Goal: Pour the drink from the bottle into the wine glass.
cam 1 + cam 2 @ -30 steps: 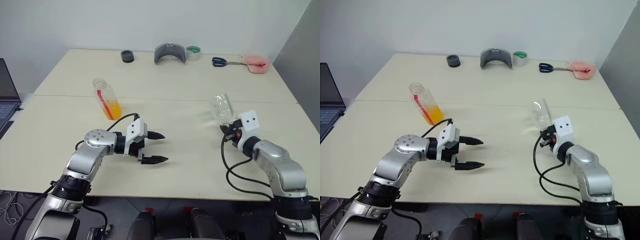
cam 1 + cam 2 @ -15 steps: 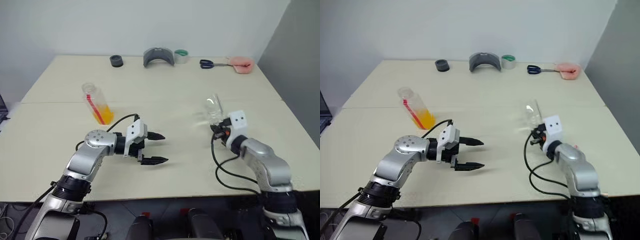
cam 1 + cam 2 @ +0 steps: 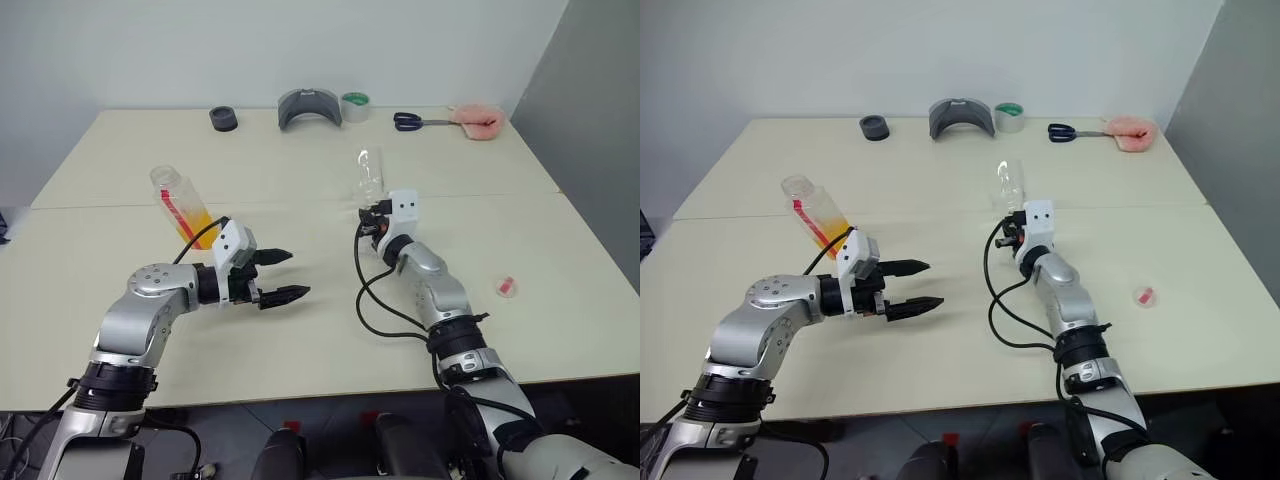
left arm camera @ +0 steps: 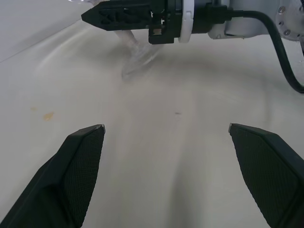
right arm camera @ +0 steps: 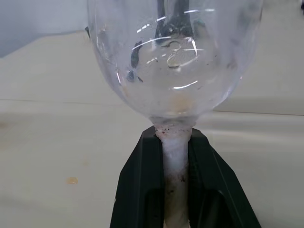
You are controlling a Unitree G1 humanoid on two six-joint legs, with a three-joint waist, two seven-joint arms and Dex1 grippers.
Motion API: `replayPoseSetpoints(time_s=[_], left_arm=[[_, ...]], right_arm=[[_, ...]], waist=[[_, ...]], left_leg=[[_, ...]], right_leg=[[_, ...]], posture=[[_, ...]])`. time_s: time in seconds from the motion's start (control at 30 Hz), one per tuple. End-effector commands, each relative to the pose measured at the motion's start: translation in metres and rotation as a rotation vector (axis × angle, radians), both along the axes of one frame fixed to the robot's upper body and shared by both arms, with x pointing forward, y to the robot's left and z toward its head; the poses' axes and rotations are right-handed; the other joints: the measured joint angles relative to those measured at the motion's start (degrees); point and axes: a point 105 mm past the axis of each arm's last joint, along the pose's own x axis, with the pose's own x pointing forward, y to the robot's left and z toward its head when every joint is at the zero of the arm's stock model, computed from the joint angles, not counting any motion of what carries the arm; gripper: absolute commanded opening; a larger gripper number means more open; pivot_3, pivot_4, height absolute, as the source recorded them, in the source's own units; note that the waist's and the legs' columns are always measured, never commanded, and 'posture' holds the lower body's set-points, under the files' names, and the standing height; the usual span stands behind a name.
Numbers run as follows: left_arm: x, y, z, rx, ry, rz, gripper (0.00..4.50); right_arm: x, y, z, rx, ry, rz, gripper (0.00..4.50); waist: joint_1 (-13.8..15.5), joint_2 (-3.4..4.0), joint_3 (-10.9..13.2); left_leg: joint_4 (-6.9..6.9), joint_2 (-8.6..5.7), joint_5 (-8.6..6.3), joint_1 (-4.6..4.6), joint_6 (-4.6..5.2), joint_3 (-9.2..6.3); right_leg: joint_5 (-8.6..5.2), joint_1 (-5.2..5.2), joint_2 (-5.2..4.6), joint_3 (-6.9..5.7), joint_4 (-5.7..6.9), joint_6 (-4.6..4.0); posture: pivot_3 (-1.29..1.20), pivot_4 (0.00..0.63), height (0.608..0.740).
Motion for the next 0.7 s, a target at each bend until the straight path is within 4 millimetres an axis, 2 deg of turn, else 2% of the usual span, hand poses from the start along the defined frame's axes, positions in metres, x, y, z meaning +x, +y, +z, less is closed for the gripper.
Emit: replayPoseSetpoints(time_s=[0.03,0.13,0.33,0.7], left_arm=[[-0.004,-0.001,0.013,0.002,-0.047,-0.015,4.50],[-0.006,-0.002,0.012,0.007,-0.044,-0.021,4.50],[-0.006,-0.005,0.011,0.019,-0.040,-0.043,4.50],[-0.010,-0.007,0.008,0.014,-0.026,-0.066,4.50]], right_arm=[[-0.009,-0.002,-0.025,-0.028,0.048,-0.001,0.24],[-0.023,-0.012,-0.039,-0.054,0.069,-0.003,0.24],[-0.044,-0.024,-0.053,-0.081,0.115,-0.016,0.24],[-0.071,-0.026,-0.065,-0.156,0.145,0.016,0.24]], waist=[[0.03,0.00,0.00],[0.17,0.02,-0.02],[0.59,0.01,-0.04],[1.17,-0.02,-0.07]], left_leg=[[-0.02,0.02,0.00,0.04,0.00,-0.01],[-0.13,0.03,-0.01,0.21,0.00,-0.08],[-0.15,0.01,-0.01,0.25,-0.01,-0.13],[-0.25,0.03,-0.02,0.51,0.00,0.00]], right_leg=[[0.00,0.04,0.04,0.00,0.00,-0.01],[-0.07,0.22,0.05,-0.04,-0.02,-0.12],[-0.08,0.30,0.02,-0.07,-0.04,-0.13],[-0.10,0.45,0.04,0.01,-0.08,-0.12]], posture=[[0.00,0.150,0.740],[0.00,0.150,0.740],[0.00,0.150,0.740],[0.00,0.150,0.740]])
